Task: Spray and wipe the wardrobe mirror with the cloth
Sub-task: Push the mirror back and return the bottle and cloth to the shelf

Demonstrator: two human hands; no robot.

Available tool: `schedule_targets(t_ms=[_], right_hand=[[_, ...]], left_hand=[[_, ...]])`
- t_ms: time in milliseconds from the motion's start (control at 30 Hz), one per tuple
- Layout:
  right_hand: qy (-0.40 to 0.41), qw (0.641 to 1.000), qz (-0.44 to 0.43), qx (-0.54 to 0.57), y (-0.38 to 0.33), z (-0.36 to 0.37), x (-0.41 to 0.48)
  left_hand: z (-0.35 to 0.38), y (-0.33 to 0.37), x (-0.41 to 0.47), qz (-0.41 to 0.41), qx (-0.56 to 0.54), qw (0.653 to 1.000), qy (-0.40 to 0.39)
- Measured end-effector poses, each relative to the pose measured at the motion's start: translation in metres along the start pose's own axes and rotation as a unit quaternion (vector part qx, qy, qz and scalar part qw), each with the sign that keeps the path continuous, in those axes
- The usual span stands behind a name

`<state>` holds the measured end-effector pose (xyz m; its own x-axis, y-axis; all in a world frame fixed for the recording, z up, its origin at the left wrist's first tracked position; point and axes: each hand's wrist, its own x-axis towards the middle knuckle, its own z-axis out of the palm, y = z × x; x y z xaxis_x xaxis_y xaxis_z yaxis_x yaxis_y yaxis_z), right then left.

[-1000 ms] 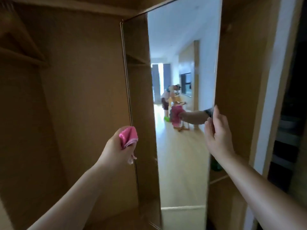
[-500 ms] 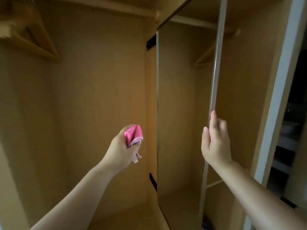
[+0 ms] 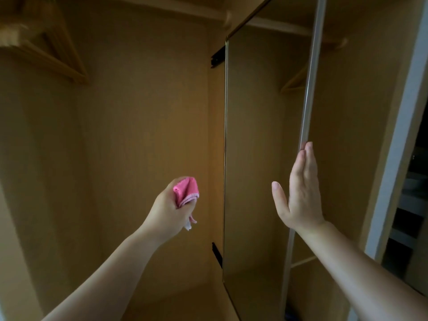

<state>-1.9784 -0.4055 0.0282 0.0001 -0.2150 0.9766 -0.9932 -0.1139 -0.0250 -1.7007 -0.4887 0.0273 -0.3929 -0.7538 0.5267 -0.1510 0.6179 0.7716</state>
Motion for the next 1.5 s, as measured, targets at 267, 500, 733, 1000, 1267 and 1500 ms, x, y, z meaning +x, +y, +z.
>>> schedule_targets(t_ms=[267, 500, 733, 1000, 1267, 1500], right_hand=[[-0.018, 1.0, 0.009, -0.009, 0.008, 0.036, 0.009], [-0.082, 0.994, 0.016, -0.071, 0.012, 0.066, 0.019], [-0.152, 0.98, 0.007, -0.127, 0.016, 0.089, 0.027], [-0.223, 0.964, 0.022, -0.146, 0.016, 0.111, 0.036], [-0.234, 0.96, 0.032, -0.147, 0.018, 0.129, 0.043], [-0.271, 0.952, 0.032, -0.137, 0.018, 0.121, 0.046]], left_hand=[[0.001, -0.008, 0.0, -0.053, 0.018, 0.998, 0.033], [0.008, -0.015, 0.004, -0.064, 0.021, 0.997, 0.044], [0.013, -0.029, 0.013, -0.09, 0.022, 0.995, 0.044], [0.019, -0.038, 0.028, -0.083, 0.012, 0.996, 0.04], [0.014, -0.044, 0.031, -0.095, 0.018, 0.995, 0.036], [0.021, -0.042, 0.028, -0.087, 0.021, 0.996, 0.03]])
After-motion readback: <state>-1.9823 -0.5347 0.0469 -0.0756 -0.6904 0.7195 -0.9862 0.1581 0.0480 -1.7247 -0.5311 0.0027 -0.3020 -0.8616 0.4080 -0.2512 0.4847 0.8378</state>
